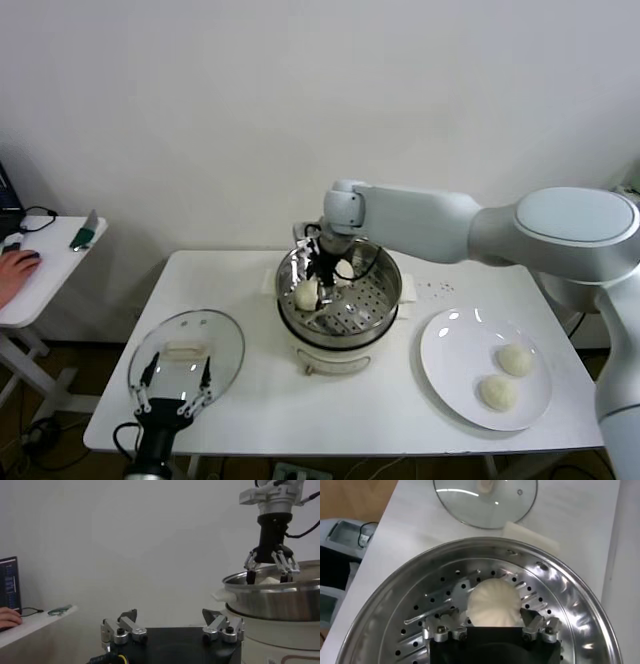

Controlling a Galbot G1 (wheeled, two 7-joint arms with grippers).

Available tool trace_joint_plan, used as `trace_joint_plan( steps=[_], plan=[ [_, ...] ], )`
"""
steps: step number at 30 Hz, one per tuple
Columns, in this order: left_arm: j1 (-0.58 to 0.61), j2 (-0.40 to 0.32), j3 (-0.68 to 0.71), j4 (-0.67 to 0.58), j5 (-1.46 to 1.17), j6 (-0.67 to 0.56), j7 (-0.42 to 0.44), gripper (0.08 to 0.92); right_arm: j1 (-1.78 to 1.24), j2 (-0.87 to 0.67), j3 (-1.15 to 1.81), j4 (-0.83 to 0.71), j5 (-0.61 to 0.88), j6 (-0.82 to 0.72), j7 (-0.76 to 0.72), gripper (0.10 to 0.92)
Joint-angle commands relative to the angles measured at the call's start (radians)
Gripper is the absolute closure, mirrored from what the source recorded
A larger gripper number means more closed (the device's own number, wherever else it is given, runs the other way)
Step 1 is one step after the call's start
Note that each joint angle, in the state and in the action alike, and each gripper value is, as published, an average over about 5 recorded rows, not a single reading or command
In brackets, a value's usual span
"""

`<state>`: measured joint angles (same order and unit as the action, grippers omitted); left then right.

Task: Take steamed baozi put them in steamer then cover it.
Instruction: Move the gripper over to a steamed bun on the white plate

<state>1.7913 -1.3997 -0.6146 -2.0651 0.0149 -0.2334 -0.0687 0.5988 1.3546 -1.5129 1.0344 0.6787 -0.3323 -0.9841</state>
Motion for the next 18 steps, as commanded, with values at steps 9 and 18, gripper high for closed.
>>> trace_joint_plan(
  steps=[9, 18],
  plan=[
    [-0.003, -0.003, 0.005, 0.009, 0.001, -0.002, -0.003, 0.177, 0.280, -0.377, -0.048, 0.331, -0.020, 0.031, -0.018, 0.203],
    [0.001, -0.007, 0.005, 0.005, 0.007, -0.002, -0.004, 0.177, 0.331, -0.808, -0.153, 0.638, -0.163, 0.040, -0.030, 0.203]
  ],
)
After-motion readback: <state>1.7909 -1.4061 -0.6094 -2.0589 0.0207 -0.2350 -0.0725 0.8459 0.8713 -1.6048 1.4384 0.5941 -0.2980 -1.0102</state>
